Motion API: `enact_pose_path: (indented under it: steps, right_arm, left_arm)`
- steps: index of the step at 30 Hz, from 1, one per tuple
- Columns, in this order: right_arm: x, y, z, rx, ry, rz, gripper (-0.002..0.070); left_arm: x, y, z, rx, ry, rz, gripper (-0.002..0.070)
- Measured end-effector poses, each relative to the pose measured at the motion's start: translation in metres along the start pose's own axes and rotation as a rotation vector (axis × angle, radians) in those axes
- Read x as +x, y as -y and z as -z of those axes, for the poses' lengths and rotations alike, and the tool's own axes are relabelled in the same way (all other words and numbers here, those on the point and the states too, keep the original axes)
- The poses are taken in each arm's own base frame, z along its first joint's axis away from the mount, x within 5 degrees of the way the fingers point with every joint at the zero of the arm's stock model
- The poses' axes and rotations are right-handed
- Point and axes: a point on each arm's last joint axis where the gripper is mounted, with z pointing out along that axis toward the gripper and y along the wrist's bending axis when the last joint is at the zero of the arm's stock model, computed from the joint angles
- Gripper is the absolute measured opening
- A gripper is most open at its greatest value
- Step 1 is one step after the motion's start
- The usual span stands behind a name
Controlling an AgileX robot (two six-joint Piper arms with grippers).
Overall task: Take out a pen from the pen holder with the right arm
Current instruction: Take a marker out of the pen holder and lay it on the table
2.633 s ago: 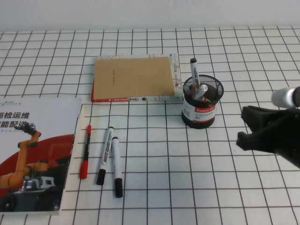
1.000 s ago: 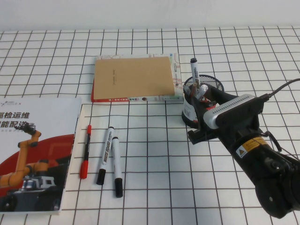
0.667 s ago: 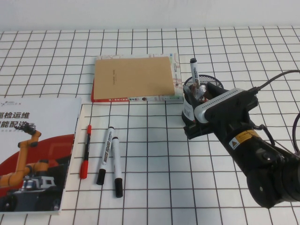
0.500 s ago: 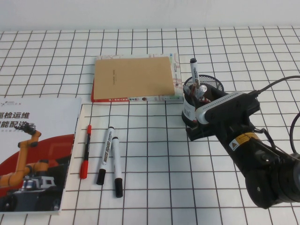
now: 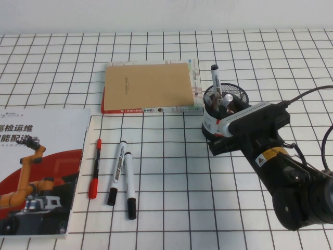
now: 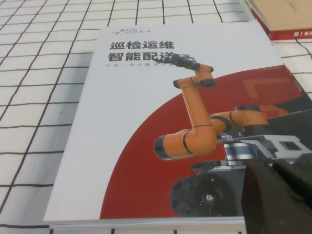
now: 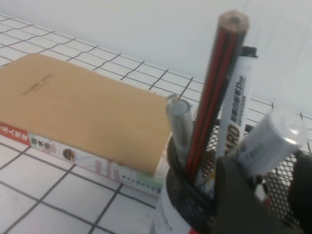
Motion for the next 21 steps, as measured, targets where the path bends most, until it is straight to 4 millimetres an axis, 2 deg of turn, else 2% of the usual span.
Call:
enact_pose_path:
  steps: [3, 15, 21]
  right_arm:
    - [-0.0003, 0.0009, 0.0, 0.01, 0.003, -0.005, 0.0212]
    - [-0.0008, 0.0014, -0.0004, 0.016, 0.005, -0.008, 0.0122]
    - [-0.0008, 0.0014, -0.0004, 0.016, 0.005, -0.008, 0.0106]
  left_arm:
    - [0.0, 0.0, 0.0, 0.0, 0.0, 0.0, -0.0004]
    - [0.0, 0.0, 0.0, 0.0, 0.0, 0.0, -0.0004]
    - [0.0, 0.0, 0.0, 0.0, 0.0, 0.0, -0.0004]
